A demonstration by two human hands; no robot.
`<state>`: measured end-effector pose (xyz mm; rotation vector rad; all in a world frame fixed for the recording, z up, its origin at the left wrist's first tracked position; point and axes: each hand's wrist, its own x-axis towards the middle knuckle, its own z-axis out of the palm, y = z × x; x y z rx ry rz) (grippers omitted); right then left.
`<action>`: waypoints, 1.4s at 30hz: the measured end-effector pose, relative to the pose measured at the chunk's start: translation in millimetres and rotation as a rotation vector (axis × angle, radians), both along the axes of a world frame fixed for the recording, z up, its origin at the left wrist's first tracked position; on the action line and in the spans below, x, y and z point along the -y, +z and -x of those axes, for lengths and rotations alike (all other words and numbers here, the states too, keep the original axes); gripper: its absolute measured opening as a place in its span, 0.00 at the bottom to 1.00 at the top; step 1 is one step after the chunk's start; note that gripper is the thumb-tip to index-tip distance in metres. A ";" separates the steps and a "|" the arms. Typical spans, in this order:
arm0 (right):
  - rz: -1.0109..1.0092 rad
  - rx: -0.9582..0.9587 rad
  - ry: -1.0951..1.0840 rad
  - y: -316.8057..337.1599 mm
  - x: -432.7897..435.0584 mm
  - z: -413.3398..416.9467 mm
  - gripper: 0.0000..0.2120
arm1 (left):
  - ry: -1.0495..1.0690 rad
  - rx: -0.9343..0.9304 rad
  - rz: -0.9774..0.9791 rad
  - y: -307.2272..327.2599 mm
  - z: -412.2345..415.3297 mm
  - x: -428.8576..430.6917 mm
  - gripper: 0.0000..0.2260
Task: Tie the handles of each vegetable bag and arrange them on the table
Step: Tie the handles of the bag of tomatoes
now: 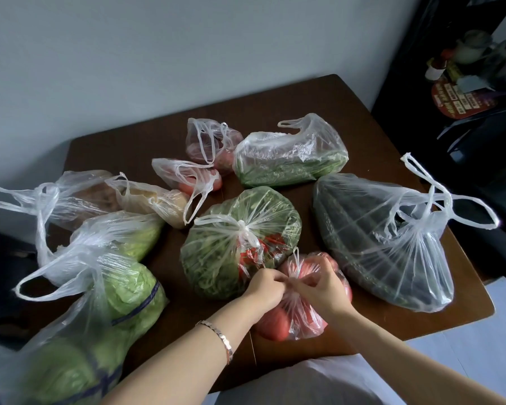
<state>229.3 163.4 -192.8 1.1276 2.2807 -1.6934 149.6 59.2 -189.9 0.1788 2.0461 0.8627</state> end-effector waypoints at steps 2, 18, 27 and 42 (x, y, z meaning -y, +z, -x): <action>-0.107 -0.030 0.165 3.9 -0.9 -5.4 0.18 | 0.020 0.041 0.021 0.2 1.2 -0.2 0.10; -0.413 0.152 0.554 13.6 -3.8 5.4 0.12 | -0.149 -0.063 -0.057 1.8 -0.1 5.8 0.11; -0.052 0.084 0.190 11.0 -10.5 4.1 0.10 | -0.158 -0.278 -0.074 4.9 -4.6 8.0 0.08; 0.192 0.084 0.312 12.0 -25.2 2.3 0.16 | -0.085 -0.164 -0.157 -3.1 -4.2 6.4 0.09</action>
